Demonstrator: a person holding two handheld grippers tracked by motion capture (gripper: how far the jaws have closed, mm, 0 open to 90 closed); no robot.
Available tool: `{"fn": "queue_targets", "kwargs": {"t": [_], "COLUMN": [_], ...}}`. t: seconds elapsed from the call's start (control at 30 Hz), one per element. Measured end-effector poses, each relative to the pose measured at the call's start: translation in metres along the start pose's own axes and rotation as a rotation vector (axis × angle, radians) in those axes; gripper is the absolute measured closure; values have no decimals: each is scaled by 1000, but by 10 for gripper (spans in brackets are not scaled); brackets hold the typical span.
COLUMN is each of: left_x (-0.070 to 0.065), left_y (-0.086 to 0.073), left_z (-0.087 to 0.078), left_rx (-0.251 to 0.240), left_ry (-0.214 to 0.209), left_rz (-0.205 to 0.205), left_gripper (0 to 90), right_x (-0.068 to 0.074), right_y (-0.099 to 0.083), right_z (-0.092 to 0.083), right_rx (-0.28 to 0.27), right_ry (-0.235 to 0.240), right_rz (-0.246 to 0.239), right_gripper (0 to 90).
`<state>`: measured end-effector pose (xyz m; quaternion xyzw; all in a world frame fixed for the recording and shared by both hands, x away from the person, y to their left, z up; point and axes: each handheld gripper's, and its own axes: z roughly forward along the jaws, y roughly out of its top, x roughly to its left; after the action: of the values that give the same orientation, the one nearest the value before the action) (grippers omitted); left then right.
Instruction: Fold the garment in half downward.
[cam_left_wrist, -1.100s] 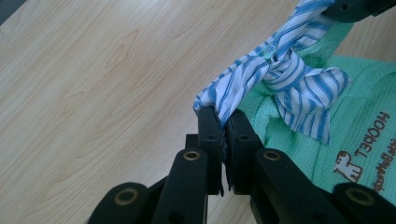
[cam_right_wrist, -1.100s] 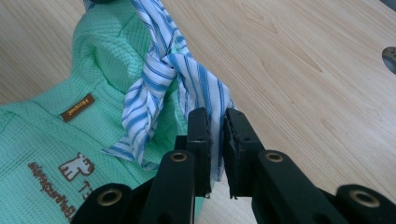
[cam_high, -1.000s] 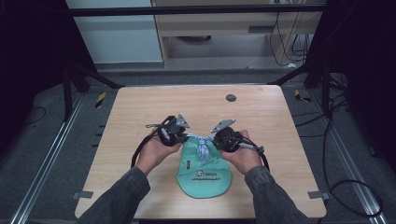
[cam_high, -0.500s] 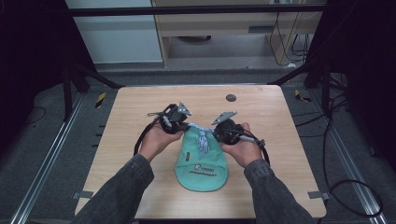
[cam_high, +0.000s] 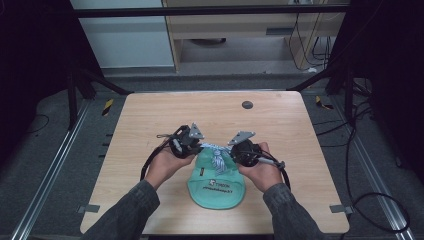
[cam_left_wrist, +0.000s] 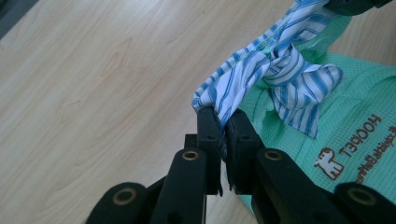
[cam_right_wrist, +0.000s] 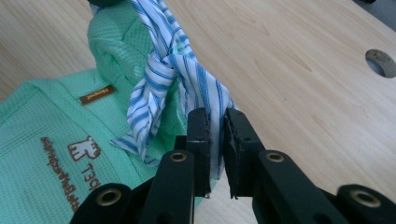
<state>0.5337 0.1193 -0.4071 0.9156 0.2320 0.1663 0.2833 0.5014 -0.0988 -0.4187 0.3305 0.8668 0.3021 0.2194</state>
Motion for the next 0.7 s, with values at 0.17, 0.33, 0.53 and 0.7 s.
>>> {"fn": "queue_targets", "kwargs": {"t": [0.17,0.33,0.53,0.7], "left_x": [-7,-16,-24,-29], "left_y": [-7,-14,-18,-23], "left_z": [-1,-2,-5,-7], "left_rx": [-12,-13,-7,-3], "left_ry": [-5,-12,-15,-27], "left_rz": [0,7,25,20], "left_gripper": [854,854,854,855], "right_x": [8,12,16,20], "right_y": [-9,-16,-21,-23], "right_z": [0,-2,-6,-8], "right_rx": [-5,-8,-2,2], "right_ry": [8,11,18,26], "right_rz": [-2,-6,-13,-21], "right_gripper": [811,809,805,805]}}
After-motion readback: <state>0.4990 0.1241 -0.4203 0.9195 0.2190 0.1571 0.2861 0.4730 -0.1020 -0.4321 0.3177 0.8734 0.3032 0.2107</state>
